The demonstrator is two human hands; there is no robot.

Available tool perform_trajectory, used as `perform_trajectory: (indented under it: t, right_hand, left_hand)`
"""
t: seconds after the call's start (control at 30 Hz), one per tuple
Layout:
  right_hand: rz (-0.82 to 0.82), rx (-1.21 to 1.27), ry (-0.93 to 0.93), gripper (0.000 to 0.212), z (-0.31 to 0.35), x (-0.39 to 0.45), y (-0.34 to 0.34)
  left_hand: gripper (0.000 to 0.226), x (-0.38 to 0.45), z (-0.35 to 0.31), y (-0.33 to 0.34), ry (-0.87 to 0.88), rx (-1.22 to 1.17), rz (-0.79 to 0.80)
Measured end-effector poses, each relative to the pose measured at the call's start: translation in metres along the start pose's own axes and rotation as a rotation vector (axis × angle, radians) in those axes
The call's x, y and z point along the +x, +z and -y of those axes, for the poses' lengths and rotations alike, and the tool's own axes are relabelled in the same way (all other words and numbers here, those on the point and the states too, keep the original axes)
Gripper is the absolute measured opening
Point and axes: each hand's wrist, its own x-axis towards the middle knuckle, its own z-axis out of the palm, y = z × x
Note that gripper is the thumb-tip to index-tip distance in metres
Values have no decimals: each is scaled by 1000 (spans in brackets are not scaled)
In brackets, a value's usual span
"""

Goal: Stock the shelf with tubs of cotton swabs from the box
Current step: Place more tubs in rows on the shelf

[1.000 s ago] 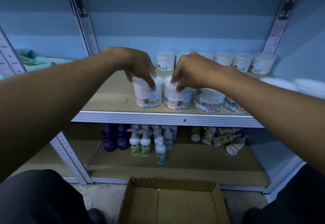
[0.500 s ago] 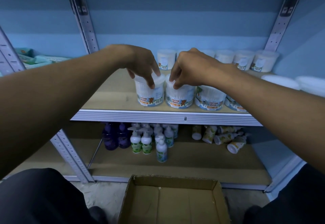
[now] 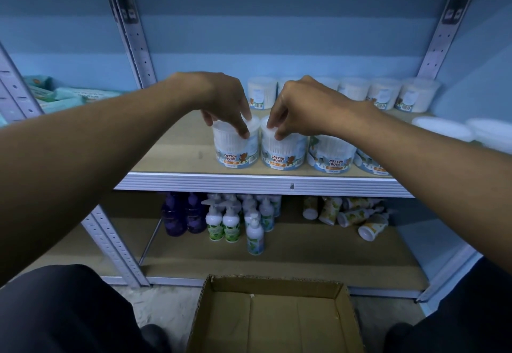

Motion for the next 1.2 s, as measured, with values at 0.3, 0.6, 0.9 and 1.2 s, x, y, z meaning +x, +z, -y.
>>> perform_trajectory:
  t: [0.3, 0.6, 0.9, 1.2]
  right_hand:
    - [-4, 27, -40, 27, -3, -1, -6]
    - [-58, -87, 57, 36, -68, -12, -46]
    - [-18, -123, 251, 37, -158, -45, -71]
    - [49, -78, 437, 50, -246, -44, -68]
  left_hand:
    - [60, -3, -5, -5, -2, 25, 20]
    - [60, 3, -44, -22, 168, 120, -226]
    - [66, 55, -109, -25, 291, 76, -249]
    - [72, 135, -169, -13, 344, 80, -197]
